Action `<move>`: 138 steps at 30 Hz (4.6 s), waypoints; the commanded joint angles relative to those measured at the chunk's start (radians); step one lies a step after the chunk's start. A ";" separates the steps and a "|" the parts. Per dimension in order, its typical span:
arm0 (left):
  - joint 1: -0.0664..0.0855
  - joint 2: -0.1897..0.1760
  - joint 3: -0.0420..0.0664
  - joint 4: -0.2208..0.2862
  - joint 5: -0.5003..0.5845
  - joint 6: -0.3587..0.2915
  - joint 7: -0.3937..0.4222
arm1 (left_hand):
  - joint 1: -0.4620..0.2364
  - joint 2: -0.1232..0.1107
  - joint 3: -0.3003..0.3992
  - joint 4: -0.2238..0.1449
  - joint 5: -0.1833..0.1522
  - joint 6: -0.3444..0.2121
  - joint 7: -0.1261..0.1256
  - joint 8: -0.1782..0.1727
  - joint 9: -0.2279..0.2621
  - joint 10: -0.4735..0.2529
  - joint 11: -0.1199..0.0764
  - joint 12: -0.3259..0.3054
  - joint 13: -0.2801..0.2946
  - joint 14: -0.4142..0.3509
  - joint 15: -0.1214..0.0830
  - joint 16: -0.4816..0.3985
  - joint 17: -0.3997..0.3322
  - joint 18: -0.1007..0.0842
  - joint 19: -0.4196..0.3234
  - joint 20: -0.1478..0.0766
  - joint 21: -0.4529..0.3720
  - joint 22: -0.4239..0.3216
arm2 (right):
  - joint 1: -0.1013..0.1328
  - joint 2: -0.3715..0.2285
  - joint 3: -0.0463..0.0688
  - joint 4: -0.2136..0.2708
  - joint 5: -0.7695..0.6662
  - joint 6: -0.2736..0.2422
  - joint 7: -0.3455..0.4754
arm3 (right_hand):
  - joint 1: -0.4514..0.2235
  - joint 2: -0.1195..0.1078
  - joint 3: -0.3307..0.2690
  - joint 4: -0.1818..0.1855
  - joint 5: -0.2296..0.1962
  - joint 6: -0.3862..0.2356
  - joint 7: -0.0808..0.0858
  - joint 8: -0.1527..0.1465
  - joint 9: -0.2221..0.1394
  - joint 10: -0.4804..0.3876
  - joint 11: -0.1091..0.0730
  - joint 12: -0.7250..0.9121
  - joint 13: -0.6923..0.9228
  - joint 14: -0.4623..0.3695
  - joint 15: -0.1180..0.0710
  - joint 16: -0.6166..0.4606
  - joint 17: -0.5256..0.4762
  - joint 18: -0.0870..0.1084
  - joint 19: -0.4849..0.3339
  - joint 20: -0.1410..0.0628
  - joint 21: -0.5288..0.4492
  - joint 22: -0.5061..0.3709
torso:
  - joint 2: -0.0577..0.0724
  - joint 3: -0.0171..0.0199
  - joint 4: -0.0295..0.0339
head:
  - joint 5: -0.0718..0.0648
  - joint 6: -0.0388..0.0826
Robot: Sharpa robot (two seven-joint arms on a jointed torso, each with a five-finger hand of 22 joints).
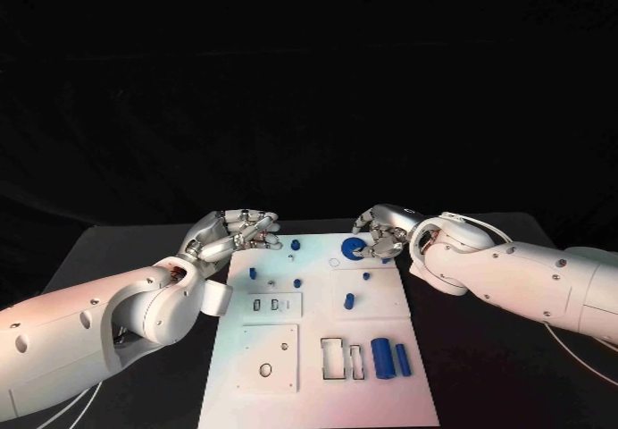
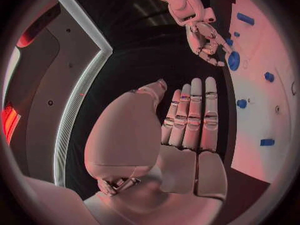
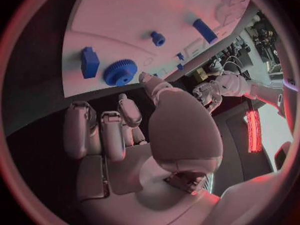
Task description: Assemble the parts on the task board
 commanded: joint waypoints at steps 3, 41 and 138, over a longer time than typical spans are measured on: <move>0.001 0.003 0.001 0.002 0.001 0.019 0.006 | -0.009 -0.003 0.007 -0.001 -0.001 0.001 0.001 -0.006 0.002 0.001 0.004 -0.006 0.001 -0.005 0.000 -0.006 0.001 0.011 -0.007 0.002 -0.001 -0.001 | -0.004 0.015 -0.001 -0.017 -0.030 0.009 -0.022 | 0.010 0.001 -0.004 0.000 -0.003 -0.008 0.000 -0.004 0.001 -0.004 0.005 0.003 -0.001 0.072 0.009 0.006 0.101 -0.007 -0.001 0.009 0.003 0.016 | 0.001 0.0008 -0.0008 | 0.002 -0.003; 0.001 0.005 0.001 0.001 0.001 0.012 0.002 | -0.006 0.000 0.014 -0.006 -0.001 -0.001 0.003 -0.008 0.002 -0.001 0.005 -0.010 0.000 -0.007 0.001 -0.008 0.004 0.012 -0.010 0.002 -0.001 -0.002 | -0.021 0.055 -0.009 -0.069 -0.048 0.052 -0.027 | 0.061 0.051 0.075 -0.020 -0.050 0.056 -0.008 0.022 0.011 0.017 -0.002 0.049 0.040 0.072 0.004 0.011 0.110 -0.008 0.006 0.007 0.010 0.033 | 0.002 0.0009 -0.0018 | 0.013 -0.021; 0.002 0.017 0.001 -0.010 0.003 0.005 0.003 | -0.007 0.001 0.025 -0.013 -0.001 0.000 0.003 -0.011 0.004 -0.001 0.006 -0.011 0.000 -0.017 0.004 -0.015 0.007 0.010 -0.018 0.005 -0.003 -0.004 | -0.075 0.314 -0.012 -0.122 -0.252 -0.180 -0.047 | 0.000 0.012 0.176 -0.063 -0.047 0.063 -0.006 -0.023 -0.013 0.024 -0.002 0.056 0.046 0.076 0.003 0.019 0.130 -0.017 0.028 0.002 0.031 0.073 | 0.003 0.0024 -0.0027 | 0.046 -0.018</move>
